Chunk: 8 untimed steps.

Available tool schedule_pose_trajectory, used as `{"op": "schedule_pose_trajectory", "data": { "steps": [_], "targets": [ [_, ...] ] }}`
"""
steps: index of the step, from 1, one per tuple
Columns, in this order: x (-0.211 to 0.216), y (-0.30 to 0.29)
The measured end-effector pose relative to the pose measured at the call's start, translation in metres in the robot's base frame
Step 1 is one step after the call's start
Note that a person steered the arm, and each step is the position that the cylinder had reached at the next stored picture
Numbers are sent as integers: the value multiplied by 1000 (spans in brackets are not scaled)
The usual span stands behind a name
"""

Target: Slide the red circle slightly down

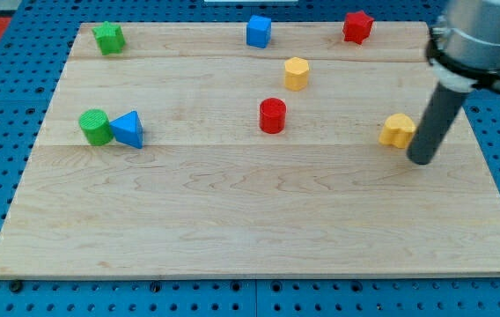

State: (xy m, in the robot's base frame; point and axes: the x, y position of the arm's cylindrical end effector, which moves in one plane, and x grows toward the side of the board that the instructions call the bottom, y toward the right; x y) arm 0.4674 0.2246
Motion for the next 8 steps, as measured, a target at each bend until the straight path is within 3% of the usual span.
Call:
{"op": "schedule_pose_trajectory", "data": {
  "steps": [3,8],
  "targets": [
    [-63,16],
    [-95,68]
  ]
}}
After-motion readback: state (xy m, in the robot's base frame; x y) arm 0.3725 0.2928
